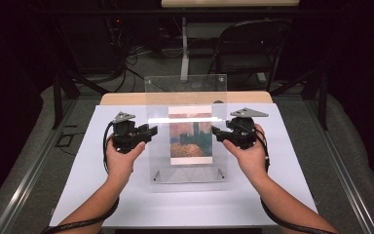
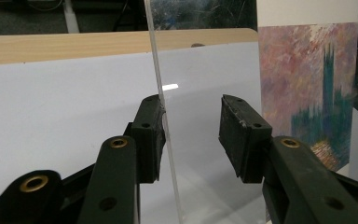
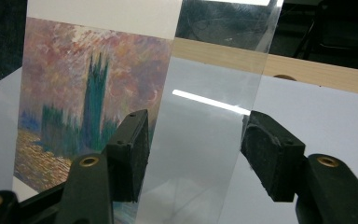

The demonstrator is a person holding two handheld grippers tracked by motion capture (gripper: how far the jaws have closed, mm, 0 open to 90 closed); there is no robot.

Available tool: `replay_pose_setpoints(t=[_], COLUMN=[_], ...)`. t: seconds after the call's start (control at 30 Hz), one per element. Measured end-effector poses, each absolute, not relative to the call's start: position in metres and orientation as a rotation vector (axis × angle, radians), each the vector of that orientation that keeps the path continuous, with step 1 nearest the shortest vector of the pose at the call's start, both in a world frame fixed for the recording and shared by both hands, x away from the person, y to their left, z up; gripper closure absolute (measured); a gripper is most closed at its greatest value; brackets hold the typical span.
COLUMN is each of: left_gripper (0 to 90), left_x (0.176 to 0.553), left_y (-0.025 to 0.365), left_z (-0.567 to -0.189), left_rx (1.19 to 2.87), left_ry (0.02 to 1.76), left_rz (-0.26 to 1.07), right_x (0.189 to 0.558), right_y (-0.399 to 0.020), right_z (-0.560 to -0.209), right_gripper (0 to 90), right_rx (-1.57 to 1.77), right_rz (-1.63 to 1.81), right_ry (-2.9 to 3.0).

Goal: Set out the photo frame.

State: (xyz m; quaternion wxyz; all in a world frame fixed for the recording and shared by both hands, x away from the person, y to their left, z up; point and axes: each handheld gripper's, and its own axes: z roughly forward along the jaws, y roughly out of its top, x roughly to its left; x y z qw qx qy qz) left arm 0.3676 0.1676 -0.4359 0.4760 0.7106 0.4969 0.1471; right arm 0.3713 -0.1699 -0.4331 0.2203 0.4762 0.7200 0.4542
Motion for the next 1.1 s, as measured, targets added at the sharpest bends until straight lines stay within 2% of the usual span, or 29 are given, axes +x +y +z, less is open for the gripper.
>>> replay_pose_setpoints(t=[0.4,0.57,1.1], left_gripper=[66.2,67.8,68.5], left_x=[0.345,0.334,0.312], left_y=[0.171,0.173,0.175], left_z=[-0.433,-0.433,-0.437], left_rx=[1.735,1.729,1.71], left_ry=[1.171,1.144,1.094], left_rz=[0.383,0.394,0.412], right_x=[0.347,0.335,0.312], right_y=[-0.178,-0.18,-0.186], right_z=[-0.431,-0.431,-0.433], right_gripper=[53.1,61.3,65.9], right_rx=[1.274,1.224,1.216], right_rz=[1.298,1.274,1.336], right_ry=[1.965,1.954,1.932])
